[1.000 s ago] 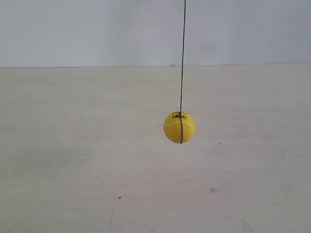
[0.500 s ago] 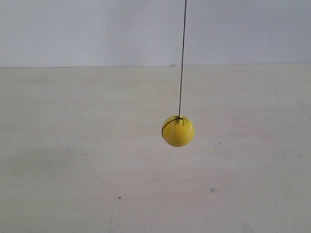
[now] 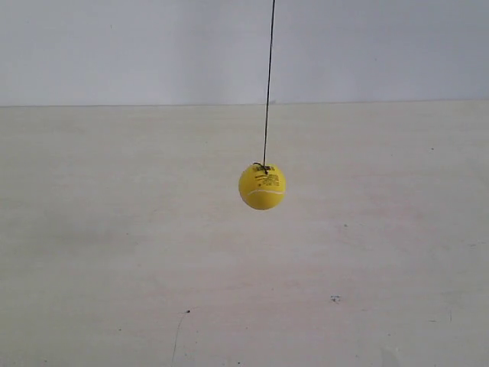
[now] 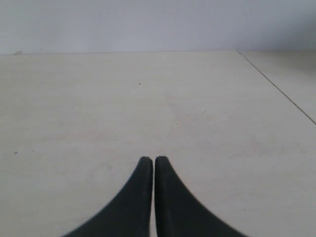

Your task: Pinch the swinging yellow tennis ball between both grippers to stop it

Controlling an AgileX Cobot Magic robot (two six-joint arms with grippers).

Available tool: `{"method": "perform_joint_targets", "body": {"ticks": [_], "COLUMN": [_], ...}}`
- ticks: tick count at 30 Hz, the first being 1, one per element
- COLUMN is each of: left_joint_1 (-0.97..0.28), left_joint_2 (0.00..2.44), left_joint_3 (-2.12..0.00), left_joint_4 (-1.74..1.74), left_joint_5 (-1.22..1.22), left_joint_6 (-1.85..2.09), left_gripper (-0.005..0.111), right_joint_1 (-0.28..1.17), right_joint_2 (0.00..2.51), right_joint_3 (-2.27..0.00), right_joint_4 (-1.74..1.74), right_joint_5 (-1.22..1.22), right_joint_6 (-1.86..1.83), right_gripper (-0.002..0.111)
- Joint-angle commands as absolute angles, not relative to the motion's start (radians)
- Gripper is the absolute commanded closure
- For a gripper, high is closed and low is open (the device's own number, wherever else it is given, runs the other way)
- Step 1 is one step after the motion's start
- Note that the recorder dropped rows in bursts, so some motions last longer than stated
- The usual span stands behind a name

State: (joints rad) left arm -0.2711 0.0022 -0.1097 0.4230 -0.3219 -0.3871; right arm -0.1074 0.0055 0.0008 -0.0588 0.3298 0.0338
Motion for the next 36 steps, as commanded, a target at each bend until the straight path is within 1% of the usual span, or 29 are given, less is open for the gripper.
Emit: {"method": "perform_joint_targets", "body": {"ticks": [1,5,10,18,36], "left_joint_1": [-0.127,-0.011,0.049,0.049,0.049], "left_joint_2": [0.0,0.0,0.0,0.0,0.0], "left_joint_3": [-0.07,-0.034,0.0,0.0,0.0], "left_joint_4": [0.312,0.193,0.178,0.173,0.169], "left_joint_5": [-0.149,-0.058,0.041,0.312,0.306], "left_joint_6": [-0.349,-0.29,-0.235,-0.088,-0.093], "left_gripper": [0.102,0.102,0.102,0.102,0.102], "right_joint_1": [-0.111,-0.111,-0.111,-0.111,-0.111], "right_joint_2": [0.0,0.0,0.0,0.0,0.0], "right_joint_3": [0.0,0.0,0.0,0.0,0.0], "right_joint_4": [-0.058,-0.058,-0.058,-0.058,-0.058], "right_joint_5": [0.327,0.327,0.327,0.327,0.323], "right_joint_6": [0.026,0.026,0.026,0.026,0.026], "right_gripper": [0.108,0.108,0.108,0.108,0.108]}}
